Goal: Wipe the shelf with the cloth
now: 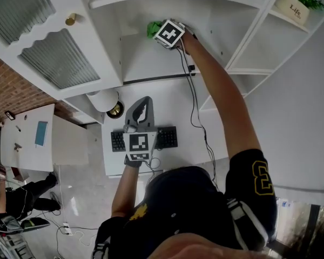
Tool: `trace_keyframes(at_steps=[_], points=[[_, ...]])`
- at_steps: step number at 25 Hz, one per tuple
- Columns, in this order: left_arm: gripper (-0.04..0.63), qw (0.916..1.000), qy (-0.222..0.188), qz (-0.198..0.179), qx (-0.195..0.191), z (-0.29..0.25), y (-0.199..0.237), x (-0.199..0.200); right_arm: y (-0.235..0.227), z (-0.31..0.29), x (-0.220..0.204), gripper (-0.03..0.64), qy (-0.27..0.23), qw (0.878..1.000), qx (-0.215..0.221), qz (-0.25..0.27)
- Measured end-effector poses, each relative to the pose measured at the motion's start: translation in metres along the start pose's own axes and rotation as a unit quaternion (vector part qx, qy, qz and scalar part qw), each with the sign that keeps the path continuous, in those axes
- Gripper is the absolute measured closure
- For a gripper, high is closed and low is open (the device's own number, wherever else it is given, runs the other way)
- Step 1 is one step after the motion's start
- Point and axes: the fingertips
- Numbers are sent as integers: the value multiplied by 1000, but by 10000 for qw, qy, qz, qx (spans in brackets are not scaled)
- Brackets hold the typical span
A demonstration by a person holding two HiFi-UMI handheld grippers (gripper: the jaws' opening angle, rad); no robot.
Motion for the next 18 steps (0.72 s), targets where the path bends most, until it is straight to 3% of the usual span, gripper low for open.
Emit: trace_keyframes(at_steps=[18], points=[[577,9993,-91,-65,-351,-16,-24,5,-29,24,-47,482,245,9987,-253,-356]])
Point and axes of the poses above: the fingertips, and each gripper's own axes: z backward along the fingers, y to its left, x out of its top, and after that the axes turned 1 degree about z, right-handed
